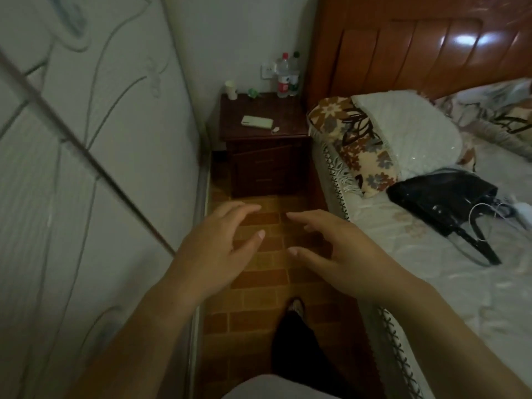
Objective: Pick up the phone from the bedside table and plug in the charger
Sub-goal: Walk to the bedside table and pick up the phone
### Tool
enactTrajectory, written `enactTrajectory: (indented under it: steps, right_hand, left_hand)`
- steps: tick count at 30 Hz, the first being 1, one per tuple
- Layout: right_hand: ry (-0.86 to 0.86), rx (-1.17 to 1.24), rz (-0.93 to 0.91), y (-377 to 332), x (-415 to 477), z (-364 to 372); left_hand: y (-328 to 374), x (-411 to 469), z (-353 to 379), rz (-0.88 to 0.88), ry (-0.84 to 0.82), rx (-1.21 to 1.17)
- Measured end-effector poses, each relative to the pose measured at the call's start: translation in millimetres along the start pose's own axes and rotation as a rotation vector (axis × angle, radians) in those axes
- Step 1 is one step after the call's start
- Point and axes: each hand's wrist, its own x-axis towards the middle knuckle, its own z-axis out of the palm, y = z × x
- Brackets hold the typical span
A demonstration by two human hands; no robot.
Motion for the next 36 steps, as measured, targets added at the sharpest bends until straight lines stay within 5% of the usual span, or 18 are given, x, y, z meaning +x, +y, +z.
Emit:
enactTrajectory:
  steps: [13, 36]
  right_hand:
    - [0.002, -0.052, -0.012, 132, 236, -95]
    - [-0.195, -0.040, 0.023, 253, 648, -89]
  left_hand:
    - [-45, 280, 11, -0.008, 0.018, 0.018]
    - [-295, 609, -54, -0.202, -0.166, 0.123]
